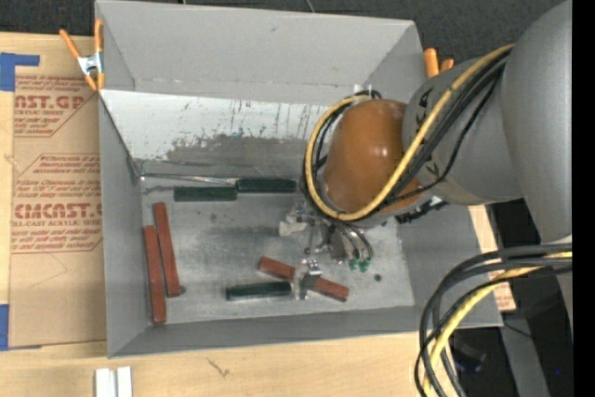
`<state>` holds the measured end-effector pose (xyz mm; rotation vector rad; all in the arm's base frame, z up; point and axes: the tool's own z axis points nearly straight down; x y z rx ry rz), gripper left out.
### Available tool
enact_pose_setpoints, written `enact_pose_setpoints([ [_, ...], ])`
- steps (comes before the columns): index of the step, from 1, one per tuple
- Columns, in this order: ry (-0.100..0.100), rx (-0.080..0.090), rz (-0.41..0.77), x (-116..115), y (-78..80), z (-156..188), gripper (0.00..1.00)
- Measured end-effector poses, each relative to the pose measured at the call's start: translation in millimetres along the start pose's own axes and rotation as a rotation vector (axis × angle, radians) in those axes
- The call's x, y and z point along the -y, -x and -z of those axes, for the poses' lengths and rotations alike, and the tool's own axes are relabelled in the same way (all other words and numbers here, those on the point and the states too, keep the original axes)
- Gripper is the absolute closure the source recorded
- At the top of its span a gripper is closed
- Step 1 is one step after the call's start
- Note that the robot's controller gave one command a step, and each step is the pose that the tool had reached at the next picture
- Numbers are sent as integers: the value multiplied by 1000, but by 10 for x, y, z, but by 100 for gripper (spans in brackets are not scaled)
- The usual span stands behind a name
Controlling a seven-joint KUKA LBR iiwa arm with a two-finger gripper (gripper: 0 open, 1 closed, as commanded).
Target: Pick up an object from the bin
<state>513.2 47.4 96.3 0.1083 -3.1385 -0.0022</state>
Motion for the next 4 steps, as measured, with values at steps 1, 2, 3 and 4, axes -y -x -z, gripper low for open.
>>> enact_pose_setpoints([
  [1, 0, 1, 31, -160, -234, -109, 0],
  [2, 4, 23, -42, -110, -118, -199, 100],
  [3, 4, 23, -42, -109, -118, -199, 100],
  [4, -1, 10, -26, -41, -103, 1655, 100],
])
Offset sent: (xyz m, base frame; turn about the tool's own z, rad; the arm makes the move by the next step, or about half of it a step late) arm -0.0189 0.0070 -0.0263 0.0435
